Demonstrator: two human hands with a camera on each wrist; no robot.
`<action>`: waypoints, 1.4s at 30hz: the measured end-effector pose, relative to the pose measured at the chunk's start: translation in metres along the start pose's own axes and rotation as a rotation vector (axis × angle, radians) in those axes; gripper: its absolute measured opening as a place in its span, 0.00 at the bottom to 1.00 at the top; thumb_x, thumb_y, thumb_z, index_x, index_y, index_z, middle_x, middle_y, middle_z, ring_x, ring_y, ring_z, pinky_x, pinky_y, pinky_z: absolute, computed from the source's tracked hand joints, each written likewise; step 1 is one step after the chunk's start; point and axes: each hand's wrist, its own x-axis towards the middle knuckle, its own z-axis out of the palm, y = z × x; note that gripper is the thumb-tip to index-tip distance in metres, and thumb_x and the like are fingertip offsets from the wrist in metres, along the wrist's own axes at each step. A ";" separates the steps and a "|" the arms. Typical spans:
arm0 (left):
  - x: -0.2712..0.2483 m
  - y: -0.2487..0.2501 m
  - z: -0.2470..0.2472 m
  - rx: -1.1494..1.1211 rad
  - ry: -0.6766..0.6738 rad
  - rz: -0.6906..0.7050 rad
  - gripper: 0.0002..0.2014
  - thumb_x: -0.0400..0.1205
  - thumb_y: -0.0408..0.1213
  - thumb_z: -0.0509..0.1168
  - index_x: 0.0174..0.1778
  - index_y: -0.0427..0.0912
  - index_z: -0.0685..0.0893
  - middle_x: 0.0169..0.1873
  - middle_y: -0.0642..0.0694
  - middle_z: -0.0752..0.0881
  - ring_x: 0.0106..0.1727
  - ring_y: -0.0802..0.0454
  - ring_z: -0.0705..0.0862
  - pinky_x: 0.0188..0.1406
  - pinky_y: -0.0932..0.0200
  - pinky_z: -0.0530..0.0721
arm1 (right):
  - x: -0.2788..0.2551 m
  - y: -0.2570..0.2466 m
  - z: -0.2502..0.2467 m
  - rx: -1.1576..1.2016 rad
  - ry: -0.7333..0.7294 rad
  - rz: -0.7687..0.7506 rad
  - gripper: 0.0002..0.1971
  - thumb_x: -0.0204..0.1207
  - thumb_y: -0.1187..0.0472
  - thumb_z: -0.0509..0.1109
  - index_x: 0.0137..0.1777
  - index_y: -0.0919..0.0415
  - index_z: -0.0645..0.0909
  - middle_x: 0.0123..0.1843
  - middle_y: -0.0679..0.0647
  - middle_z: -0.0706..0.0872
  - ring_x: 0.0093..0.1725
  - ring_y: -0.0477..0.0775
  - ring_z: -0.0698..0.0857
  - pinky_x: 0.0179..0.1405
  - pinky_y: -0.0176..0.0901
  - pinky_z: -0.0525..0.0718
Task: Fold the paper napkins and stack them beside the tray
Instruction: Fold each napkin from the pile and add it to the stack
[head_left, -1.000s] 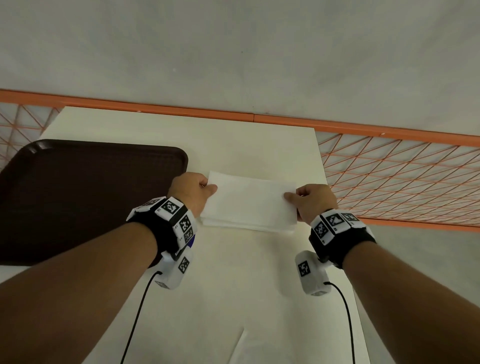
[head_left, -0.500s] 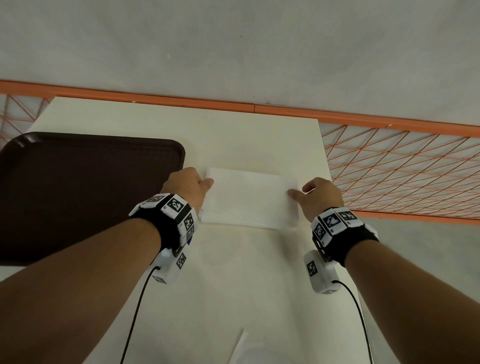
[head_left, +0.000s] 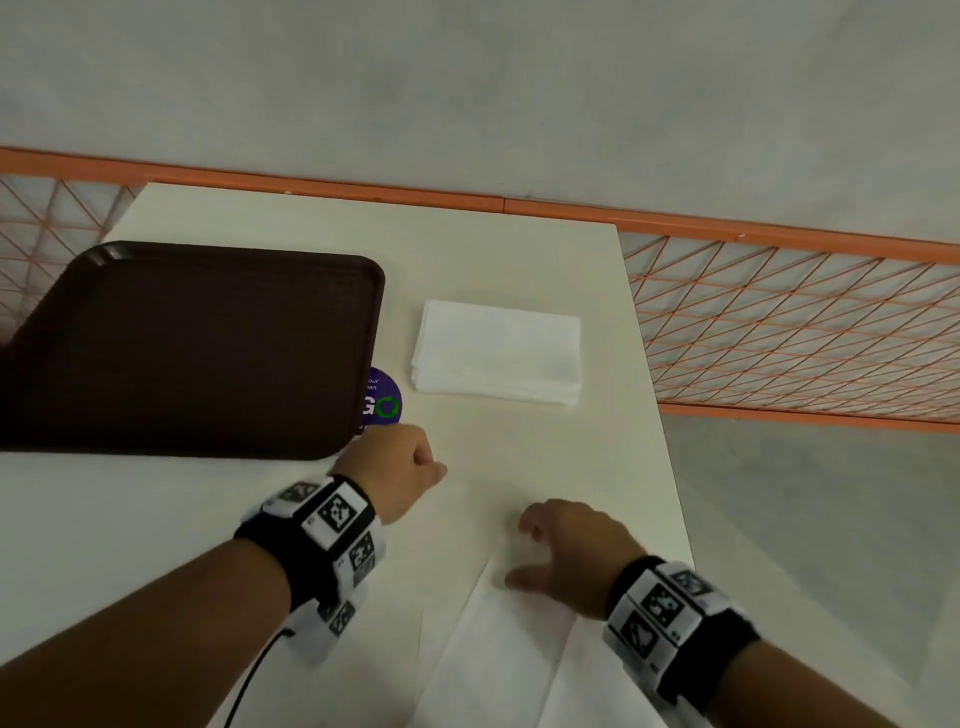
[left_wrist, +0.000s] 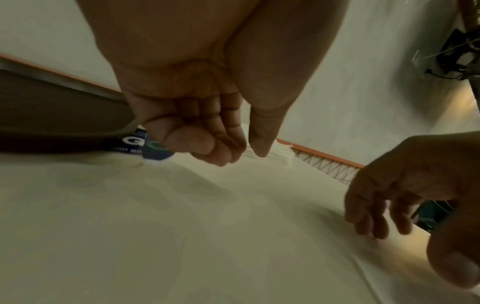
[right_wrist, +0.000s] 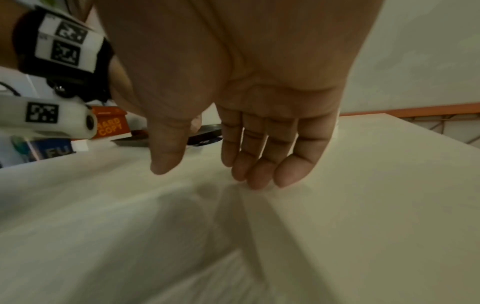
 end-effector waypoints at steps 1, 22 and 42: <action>-0.009 -0.003 0.007 0.005 -0.024 -0.001 0.11 0.76 0.50 0.70 0.36 0.48 0.82 0.32 0.54 0.84 0.40 0.51 0.84 0.48 0.51 0.85 | -0.005 -0.005 0.008 -0.036 0.005 -0.004 0.31 0.69 0.35 0.72 0.69 0.47 0.73 0.64 0.46 0.78 0.63 0.52 0.79 0.61 0.46 0.78; -0.082 -0.033 0.041 -0.409 -0.337 0.003 0.24 0.63 0.56 0.76 0.53 0.51 0.86 0.47 0.54 0.90 0.50 0.58 0.89 0.59 0.52 0.86 | -0.007 -0.017 -0.006 0.646 0.247 -0.199 0.08 0.72 0.62 0.77 0.40 0.55 0.79 0.31 0.43 0.76 0.28 0.40 0.73 0.34 0.30 0.73; -0.065 -0.012 0.020 -1.148 -0.086 -0.290 0.10 0.84 0.36 0.64 0.60 0.40 0.85 0.54 0.40 0.89 0.54 0.41 0.88 0.47 0.51 0.84 | 0.010 0.018 -0.006 1.217 0.374 0.283 0.33 0.53 0.31 0.77 0.52 0.53 0.83 0.53 0.56 0.90 0.52 0.61 0.89 0.56 0.65 0.87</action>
